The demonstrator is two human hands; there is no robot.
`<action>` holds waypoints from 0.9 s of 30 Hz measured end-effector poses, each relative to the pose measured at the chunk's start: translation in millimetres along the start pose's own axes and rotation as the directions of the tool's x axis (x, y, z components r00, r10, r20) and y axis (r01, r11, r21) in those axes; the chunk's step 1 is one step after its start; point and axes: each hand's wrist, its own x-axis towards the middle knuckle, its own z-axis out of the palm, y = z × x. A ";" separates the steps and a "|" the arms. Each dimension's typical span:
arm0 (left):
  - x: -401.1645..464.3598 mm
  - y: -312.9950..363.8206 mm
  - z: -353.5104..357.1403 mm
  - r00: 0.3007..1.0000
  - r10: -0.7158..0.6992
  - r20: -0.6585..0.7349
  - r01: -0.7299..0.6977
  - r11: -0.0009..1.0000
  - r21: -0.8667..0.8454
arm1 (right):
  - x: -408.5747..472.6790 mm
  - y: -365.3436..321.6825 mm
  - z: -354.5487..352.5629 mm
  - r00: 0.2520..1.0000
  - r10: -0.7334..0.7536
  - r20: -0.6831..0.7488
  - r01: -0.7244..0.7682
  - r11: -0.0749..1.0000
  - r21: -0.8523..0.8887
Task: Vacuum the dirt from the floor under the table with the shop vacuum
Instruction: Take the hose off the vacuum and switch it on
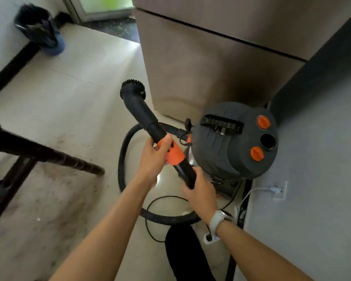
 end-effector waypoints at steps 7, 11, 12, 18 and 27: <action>-106.1 -9.4 -87.5 1.000 0.009 -0.024 -0.016 0.957 -0.291 | -101.1 -73.3 -8.8 0.974 -0.225 0.027 0.217 0.894 -0.392; -168.2 -39.2 -135.0 0.993 -0.115 -0.007 0.095 0.851 -0.516 | -160.4 -108.1 -9.8 0.928 -0.278 0.249 0.373 0.726 -0.578; -180.7 -51.4 -145.6 0.984 -0.175 -0.009 0.138 0.806 -0.576 | -172.6 -115.2 -7.7 0.912 -0.267 0.312 0.407 0.679 -0.611; -236.2 -147.8 -198.7 0.897 -0.443 0.003 0.244 0.488 -0.838 | -219.8 -122.2 51.5 0.767 -0.119 0.631 0.582 0.542 -0.606; -236.1 -271.0 -301.1 0.793 -0.563 -0.232 0.112 0.509 -0.854 | -227.0 -74.9 235.9 0.597 -0.044 0.801 0.624 0.653 -0.429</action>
